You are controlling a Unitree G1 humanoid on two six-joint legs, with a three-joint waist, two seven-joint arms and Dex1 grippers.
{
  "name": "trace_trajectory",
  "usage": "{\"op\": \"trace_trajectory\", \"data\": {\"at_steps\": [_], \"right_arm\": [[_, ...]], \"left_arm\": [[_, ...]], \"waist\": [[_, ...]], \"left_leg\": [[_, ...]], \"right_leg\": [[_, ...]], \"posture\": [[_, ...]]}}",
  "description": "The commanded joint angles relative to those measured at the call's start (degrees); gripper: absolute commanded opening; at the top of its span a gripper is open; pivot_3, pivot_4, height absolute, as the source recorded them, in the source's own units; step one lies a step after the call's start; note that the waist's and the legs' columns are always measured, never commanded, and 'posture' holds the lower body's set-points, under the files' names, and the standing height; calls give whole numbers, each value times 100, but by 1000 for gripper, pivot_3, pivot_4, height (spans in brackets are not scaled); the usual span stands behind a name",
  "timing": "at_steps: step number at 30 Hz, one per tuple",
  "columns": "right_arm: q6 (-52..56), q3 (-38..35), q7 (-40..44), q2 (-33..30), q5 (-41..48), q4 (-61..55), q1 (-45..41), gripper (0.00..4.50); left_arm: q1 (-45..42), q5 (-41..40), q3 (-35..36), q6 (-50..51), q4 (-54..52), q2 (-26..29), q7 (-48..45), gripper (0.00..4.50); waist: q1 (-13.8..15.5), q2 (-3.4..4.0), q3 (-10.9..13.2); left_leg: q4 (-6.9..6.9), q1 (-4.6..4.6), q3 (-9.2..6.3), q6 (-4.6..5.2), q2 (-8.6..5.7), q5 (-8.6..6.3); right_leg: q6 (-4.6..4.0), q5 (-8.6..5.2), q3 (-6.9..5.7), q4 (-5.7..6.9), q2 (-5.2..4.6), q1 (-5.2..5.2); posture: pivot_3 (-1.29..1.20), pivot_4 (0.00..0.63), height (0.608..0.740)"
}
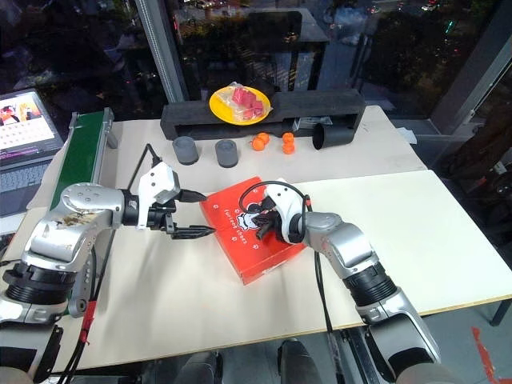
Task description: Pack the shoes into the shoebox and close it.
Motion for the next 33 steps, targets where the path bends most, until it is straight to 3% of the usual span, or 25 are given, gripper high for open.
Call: {"op": "trace_trajectory", "data": {"at_steps": [1,7,10,19,23,33], "right_arm": [[119,-129,108,-167,-181,-365,271,48],[68,-1127,521,-594,459,-2132,827,48],[309,-1842,867,-1152,901,-2743,1373,48],[-45,-2905,907,-1791,735,-2733,2594,48],[-276,-3347,453,-1430,649,-2589,3086,48],[-1575,-3236,-54,-464,-98,-2046,4129,48]], "left_arm": [[-5,-102,85,64,-196,-32,140,4500],[76,-270,176,-60,-30,-211,182,4500],[343,-579,557,-270,-52,-408,209,4500],[848,-350,754,-894,140,-523,710,4500],[1324,21,781,-1383,396,-811,1365,4500],[2045,131,966,-1858,540,-1962,2650,4500]], "waist": [[17,0,0],[75,1,1],[100,1,1],[110,1,1],[108,0,0],[108,0,0]], "left_leg": [[0,1,0,0,0,0],[0,-20,-2,0,-3,0],[0,-15,-2,0,-2,0],[0,2,1,0,0,0],[0,-1,6,0,-2,0],[2,22,7,-1,-3,0]], "right_leg": [[0,0,0,-1,0,2],[-10,6,-1,-6,-3,-13],[-9,6,-2,-4,-2,-12],[25,-15,-1,-5,0,4],[25,-15,5,-12,-3,4],[26,-14,6,-14,-4,31]], "posture": [[0,150,740],[0,150,740],[0,150,740],[0,150,740],[0,150,740],[0,150,740]]}}
